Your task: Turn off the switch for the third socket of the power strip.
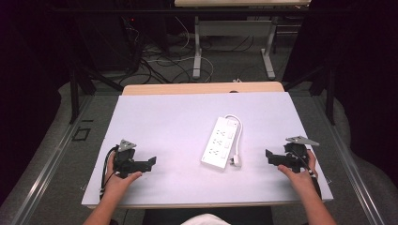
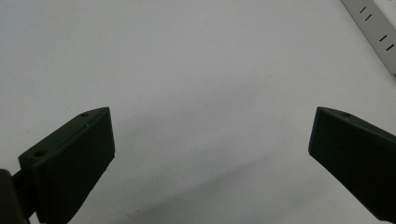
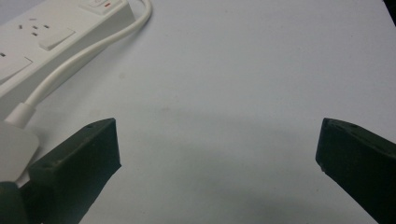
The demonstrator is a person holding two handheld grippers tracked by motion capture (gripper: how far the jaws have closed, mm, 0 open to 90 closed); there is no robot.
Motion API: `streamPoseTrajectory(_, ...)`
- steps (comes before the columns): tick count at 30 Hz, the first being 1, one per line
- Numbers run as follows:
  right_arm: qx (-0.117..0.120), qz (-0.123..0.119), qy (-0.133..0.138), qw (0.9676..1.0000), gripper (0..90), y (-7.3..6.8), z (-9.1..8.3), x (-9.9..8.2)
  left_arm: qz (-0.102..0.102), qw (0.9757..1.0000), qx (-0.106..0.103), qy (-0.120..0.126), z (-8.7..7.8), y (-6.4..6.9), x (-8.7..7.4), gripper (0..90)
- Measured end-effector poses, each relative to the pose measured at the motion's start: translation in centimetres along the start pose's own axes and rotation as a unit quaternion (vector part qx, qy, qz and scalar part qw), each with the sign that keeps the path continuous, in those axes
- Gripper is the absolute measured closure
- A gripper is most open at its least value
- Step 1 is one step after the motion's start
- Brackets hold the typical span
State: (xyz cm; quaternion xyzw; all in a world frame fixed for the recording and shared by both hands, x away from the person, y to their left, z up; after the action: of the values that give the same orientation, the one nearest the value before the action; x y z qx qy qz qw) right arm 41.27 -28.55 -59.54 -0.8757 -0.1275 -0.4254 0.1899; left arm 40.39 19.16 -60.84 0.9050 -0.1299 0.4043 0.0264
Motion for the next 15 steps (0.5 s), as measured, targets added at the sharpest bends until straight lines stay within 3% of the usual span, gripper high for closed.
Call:
streamPoseTrajectory(5,0.003,-0.005,0.012,0.9999,0.0,-0.7,-0.1,0.3,0.012,0.9999,0.001,0.000,-0.2,0.0,0.1,0.3)
streamPoseTrajectory(15,0.012,-0.024,0.024,0.9993,0.0,-1.2,-0.3,0.6,0.012,0.9999,0.003,-0.002,-0.2,-0.1,0.0,0.3)
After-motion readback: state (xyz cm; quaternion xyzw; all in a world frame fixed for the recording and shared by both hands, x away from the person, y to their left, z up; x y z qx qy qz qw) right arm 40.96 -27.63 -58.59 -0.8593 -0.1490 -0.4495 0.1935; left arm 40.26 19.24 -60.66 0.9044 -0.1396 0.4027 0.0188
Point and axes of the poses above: each handheld gripper's, and its own axes: z roughly forward along the jaws, x roughly out of its top, y roughly to its right, the point moved 10 cm from there along z, roughly forward along the jaws, and after that the axes turned 15 degrees about x, right-handed, at the moved point
